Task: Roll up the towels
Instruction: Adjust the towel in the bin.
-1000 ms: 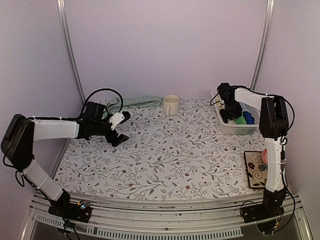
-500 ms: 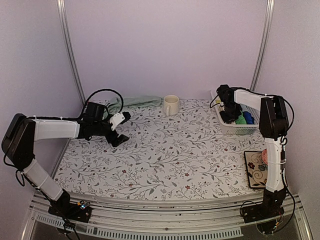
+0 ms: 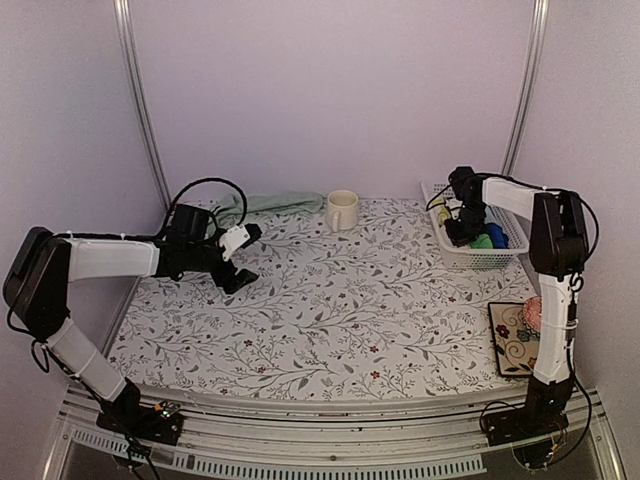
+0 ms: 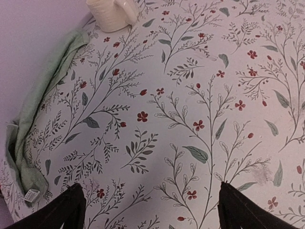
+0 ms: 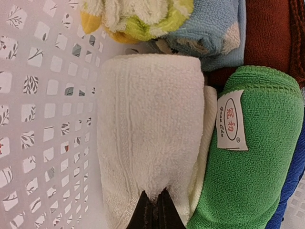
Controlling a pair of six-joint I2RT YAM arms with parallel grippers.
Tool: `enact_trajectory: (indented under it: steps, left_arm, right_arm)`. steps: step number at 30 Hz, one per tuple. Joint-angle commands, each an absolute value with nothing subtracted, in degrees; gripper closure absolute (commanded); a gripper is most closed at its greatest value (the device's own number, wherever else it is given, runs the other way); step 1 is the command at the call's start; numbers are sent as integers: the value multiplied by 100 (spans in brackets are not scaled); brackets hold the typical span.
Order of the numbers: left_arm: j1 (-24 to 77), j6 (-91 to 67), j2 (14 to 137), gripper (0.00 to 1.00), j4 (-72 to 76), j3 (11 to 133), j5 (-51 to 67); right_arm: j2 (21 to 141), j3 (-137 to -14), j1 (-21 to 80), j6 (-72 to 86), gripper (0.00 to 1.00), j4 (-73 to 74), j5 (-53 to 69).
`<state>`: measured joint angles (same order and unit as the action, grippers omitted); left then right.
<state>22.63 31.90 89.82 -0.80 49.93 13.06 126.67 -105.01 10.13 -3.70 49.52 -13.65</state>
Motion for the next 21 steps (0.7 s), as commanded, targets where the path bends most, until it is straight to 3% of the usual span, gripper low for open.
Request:
enact_trajectory:
  steps: [1, 21]
  left_arm:
    - [2294, 3243, 8960, 3, -53, 5054, 1381]
    - [2296, 3242, 8930, 3, -62, 5044, 1391]
  right_arm:
    - [12268, -10257, 793, -282, 97, 4793, -686]
    - [11953, -9479, 9, -161, 97, 3848, 1711]
